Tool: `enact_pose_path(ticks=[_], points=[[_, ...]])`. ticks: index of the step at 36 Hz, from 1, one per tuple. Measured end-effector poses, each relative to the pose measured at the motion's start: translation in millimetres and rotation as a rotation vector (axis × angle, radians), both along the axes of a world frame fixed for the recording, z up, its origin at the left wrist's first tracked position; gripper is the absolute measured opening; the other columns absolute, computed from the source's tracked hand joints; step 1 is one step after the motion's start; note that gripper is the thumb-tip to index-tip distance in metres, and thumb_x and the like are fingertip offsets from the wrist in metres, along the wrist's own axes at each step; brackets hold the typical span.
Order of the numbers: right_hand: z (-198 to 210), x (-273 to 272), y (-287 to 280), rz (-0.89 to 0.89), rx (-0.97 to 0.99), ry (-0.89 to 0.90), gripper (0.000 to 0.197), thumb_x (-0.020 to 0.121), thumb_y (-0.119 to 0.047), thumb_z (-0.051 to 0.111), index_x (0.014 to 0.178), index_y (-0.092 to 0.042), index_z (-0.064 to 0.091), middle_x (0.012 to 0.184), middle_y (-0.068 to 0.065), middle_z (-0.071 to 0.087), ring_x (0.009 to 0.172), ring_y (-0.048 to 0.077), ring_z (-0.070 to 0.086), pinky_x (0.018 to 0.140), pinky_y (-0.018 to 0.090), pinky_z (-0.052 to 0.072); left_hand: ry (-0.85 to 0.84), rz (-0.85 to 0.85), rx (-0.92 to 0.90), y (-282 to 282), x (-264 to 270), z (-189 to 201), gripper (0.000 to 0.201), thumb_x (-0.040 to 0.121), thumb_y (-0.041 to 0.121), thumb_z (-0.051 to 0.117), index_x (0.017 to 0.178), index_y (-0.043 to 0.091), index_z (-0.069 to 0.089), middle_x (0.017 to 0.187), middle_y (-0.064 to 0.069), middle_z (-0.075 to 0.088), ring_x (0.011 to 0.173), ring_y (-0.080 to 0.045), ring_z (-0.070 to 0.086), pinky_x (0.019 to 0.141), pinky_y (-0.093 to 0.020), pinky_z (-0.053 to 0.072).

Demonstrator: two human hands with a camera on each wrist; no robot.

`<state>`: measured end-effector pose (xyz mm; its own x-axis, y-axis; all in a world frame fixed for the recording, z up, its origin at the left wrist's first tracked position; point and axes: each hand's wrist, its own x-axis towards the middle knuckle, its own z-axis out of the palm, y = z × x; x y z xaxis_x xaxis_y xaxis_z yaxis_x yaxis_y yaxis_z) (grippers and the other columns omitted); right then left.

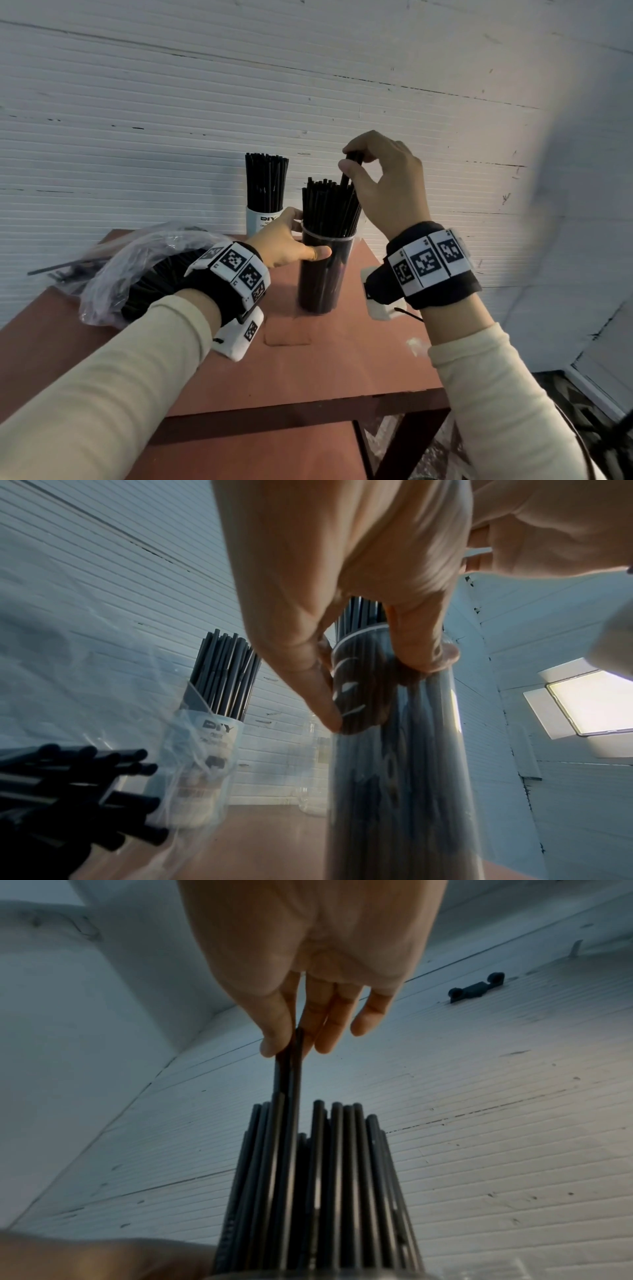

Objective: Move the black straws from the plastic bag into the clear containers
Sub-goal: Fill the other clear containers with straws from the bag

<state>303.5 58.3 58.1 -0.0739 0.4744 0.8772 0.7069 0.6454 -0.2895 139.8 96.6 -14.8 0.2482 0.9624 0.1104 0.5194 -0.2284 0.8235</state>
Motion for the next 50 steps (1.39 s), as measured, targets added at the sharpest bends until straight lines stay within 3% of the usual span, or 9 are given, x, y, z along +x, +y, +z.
enact_pose_path(ticks=[7, 13, 19, 25, 30, 33, 36, 43, 50], points=[[-2.2, -0.2, 6.6, 0.022, -0.027, 0.023, 0.007, 0.085, -0.012, 0.065, 0.090, -0.009, 0.070, 0.084, -0.007, 0.064, 0.077, 0.007, 0.057, 0.071, 0.008, 0.040, -0.001, 0.008, -0.001, -0.2, -0.1, -0.3, 0.075, 0.074, 0.032, 0.084, 0.134, 0.020, 0.042, 0.130, 0.004, 0.056, 0.115, -0.017, 0.056, 0.103, -0.036, 0.041], [-3.8, -3.9, 9.0, 0.017, -0.098, 0.003, 0.007, 0.085, -0.011, 0.066, 0.089, -0.010, 0.072, 0.084, -0.002, 0.068, 0.072, 0.002, 0.055, 0.069, 0.008, 0.041, -0.011, 0.013, 0.004, -1.4, 0.6, -0.6, 0.076, 0.073, 0.033, 0.084, 0.135, 0.019, 0.042, 0.132, 0.001, 0.056, 0.119, -0.020, 0.056, 0.108, -0.043, 0.041], [-25.9, -0.4, 14.7, -0.027, -0.067, -0.035, 0.015, 0.091, -0.012, 0.058, 0.088, -0.007, 0.072, 0.089, 0.001, 0.071, 0.086, 0.014, 0.058, 0.078, 0.019, 0.040, -0.052, -0.004, -0.007, -1.7, -1.8, -1.3, 0.071, 0.074, 0.031, 0.085, 0.131, 0.020, 0.044, 0.125, 0.004, 0.058, 0.118, -0.016, 0.056, 0.109, -0.041, 0.040], [-42.6, -0.1, 6.6, 0.014, -0.042, -0.071, 0.025, 0.098, -0.017, 0.048, 0.099, -0.006, 0.071, 0.105, 0.001, 0.071, 0.101, 0.012, 0.060, 0.092, 0.013, 0.038, -0.059, 0.011, -0.014, -2.3, 0.8, -0.6, 0.071, 0.075, 0.029, 0.084, 0.133, 0.021, 0.043, 0.122, 0.006, 0.057, 0.117, -0.016, 0.056, 0.108, -0.040, 0.042], [-46.3, -0.6, 3.3, 0.041, -0.092, -0.069, 0.028, 0.099, -0.018, 0.047, 0.109, -0.006, 0.070, 0.119, 0.005, 0.067, 0.118, 0.014, 0.057, 0.106, 0.030, 0.041, -0.075, 0.007, -0.009, -4.3, 1.1, 0.3, 0.071, 0.076, 0.026, 0.083, 0.134, 0.018, 0.043, 0.121, 0.004, 0.057, 0.116, -0.015, 0.056, 0.107, -0.038, 0.043], [-43.1, 0.9, 3.3, 0.009, -0.180, -0.080, 0.036, 0.100, -0.029, 0.045, 0.127, -0.011, 0.062, 0.141, 0.004, 0.052, 0.135, 0.015, 0.043, 0.114, 0.034, 0.031, -0.079, 0.008, -0.008, -3.8, 0.7, -0.8, 0.071, 0.076, 0.026, 0.083, 0.134, 0.019, 0.043, 0.122, 0.004, 0.057, 0.117, -0.015, 0.056, 0.107, -0.037, 0.042], [-39.9, 2.7, 3.3, 0.000, -0.251, -0.042, 0.047, 0.102, -0.034, 0.041, 0.144, -0.013, 0.044, 0.155, -0.001, 0.032, 0.143, 0.012, 0.029, 0.117, 0.027, 0.023, -0.076, 0.003, -0.004, -3.5, 0.1, -1.1, 0.072, 0.074, 0.028, 0.084, 0.133, 0.020, 0.044, 0.124, 0.004, 0.057, 0.119, -0.015, 0.055, 0.109, -0.040, 0.041], [-46.4, 4.2, 4.2, 0.007, -0.266, -0.078, 0.043, 0.103, -0.034, 0.036, 0.138, -0.014, 0.051, 0.146, -0.001, 0.047, 0.137, 0.011, 0.038, 0.113, 0.020, 0.025, -0.125, -0.026, -0.010, -1.7, 0.1, -3.0, 0.072, 0.074, 0.023, 0.085, 0.132, 0.017, 0.043, 0.127, -0.001, 0.057, 0.112, -0.015, 0.060, 0.103, -0.035, 0.046], [-51.4, 2.4, 3.5, 0.035, -0.177, -0.086, 0.036, 0.101, -0.030, 0.043, 0.129, -0.013, 0.059, 0.130, 0.000, 0.061, 0.133, 0.016, 0.044, 0.111, 0.035, 0.035, -0.134, -0.029, 0.007, -1.1, 0.1, -3.0, 0.070, 0.075, 0.023, 0.084, 0.131, 0.017, 0.043, 0.124, 0.001, 0.057, 0.110, -0.013, 0.060, 0.093, -0.027, 0.046]])
